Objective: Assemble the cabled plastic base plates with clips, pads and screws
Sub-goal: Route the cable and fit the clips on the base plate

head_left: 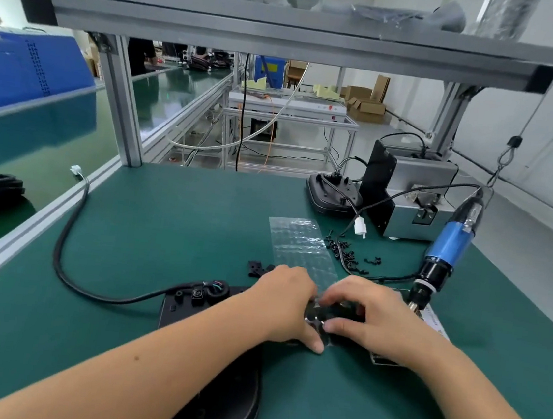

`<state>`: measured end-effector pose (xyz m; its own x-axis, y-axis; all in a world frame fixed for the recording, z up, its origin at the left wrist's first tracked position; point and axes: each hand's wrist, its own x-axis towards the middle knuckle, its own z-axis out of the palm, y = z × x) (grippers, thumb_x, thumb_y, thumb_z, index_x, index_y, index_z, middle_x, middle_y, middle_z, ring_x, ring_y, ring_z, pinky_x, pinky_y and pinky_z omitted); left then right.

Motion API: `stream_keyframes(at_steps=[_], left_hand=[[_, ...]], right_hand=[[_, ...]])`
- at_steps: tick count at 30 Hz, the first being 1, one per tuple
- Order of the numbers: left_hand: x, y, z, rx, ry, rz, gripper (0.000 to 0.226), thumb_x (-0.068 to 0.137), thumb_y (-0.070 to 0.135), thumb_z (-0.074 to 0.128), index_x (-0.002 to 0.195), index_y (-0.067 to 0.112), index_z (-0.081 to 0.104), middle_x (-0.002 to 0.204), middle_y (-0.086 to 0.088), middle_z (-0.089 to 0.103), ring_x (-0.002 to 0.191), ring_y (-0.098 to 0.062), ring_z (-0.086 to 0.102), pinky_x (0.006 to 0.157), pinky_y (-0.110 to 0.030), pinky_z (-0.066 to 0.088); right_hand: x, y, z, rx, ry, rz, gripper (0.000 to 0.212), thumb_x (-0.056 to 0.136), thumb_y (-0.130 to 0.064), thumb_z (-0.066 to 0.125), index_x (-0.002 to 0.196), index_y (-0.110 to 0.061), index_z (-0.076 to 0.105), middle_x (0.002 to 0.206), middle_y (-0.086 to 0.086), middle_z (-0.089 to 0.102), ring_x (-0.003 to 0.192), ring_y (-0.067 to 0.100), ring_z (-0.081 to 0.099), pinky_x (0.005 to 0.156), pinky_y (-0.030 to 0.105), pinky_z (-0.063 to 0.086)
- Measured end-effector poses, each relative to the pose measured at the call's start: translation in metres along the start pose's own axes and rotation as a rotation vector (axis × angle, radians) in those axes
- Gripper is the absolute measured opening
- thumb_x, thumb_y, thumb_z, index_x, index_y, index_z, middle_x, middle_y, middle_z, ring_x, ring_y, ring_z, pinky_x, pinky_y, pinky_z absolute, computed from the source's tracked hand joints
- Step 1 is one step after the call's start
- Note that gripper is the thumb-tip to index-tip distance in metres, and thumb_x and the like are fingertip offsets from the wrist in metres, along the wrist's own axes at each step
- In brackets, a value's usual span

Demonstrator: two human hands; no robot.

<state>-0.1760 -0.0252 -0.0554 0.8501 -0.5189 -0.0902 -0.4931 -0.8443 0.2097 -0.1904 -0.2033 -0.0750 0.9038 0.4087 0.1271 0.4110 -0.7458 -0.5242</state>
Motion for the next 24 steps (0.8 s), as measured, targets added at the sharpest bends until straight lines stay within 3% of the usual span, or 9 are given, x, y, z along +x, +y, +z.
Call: stream_keyframes(at_steps=[4,7,11,18,24], left_hand=[[0.000,-0.005,0.005,-0.095,0.023,-0.040,0.049,0.066,0.049,0.080,0.094,0.010,0.070,0.098,-0.008,0.067,0.093,-0.025,0.060,0.080,-0.037,0.050],[0.001,-0.007,0.006,-0.135,0.031,-0.064,0.050,0.068,0.045,0.079,0.105,0.013,0.072,0.106,-0.006,0.068,0.102,-0.023,0.060,0.088,-0.036,0.049],[0.001,-0.007,0.004,-0.165,0.072,-0.068,0.039,0.069,0.040,0.080,0.098,0.015,0.072,0.075,0.001,0.054,0.076,-0.017,0.049,0.066,-0.026,0.038],[0.003,-0.006,0.003,-0.167,0.057,-0.083,0.041,0.072,0.038,0.079,0.106,0.016,0.071,0.100,-0.004,0.067,0.096,-0.021,0.059,0.081,-0.030,0.047],[0.004,-0.007,0.005,-0.210,0.079,-0.080,0.038,0.071,0.035,0.081,0.103,0.018,0.073,0.097,-0.002,0.066,0.094,-0.019,0.058,0.074,-0.025,0.043]], right_hand=[[0.004,-0.002,0.004,-0.083,0.001,0.010,0.035,0.076,-0.036,0.079,0.108,-0.027,0.069,0.103,-0.011,0.062,0.103,0.007,0.053,0.092,0.025,0.041],[0.005,-0.005,0.007,-0.105,0.030,0.007,0.030,0.075,-0.039,0.078,0.102,-0.028,0.070,0.099,-0.012,0.063,0.100,0.008,0.053,0.090,0.031,0.043],[0.004,-0.008,0.010,-0.108,0.082,0.048,0.022,0.075,-0.042,0.077,0.093,-0.033,0.070,0.090,-0.015,0.063,0.092,0.004,0.055,0.083,0.030,0.046],[0.005,-0.018,0.014,-0.111,0.139,0.132,0.010,0.075,-0.038,0.076,0.079,-0.037,0.067,0.084,-0.013,0.063,0.083,0.004,0.058,0.074,0.030,0.047],[0.005,-0.024,0.017,-0.074,0.161,0.179,0.033,0.071,-0.031,0.079,0.060,-0.043,0.051,0.080,-0.015,0.063,0.081,0.003,0.059,0.075,0.034,0.049]])
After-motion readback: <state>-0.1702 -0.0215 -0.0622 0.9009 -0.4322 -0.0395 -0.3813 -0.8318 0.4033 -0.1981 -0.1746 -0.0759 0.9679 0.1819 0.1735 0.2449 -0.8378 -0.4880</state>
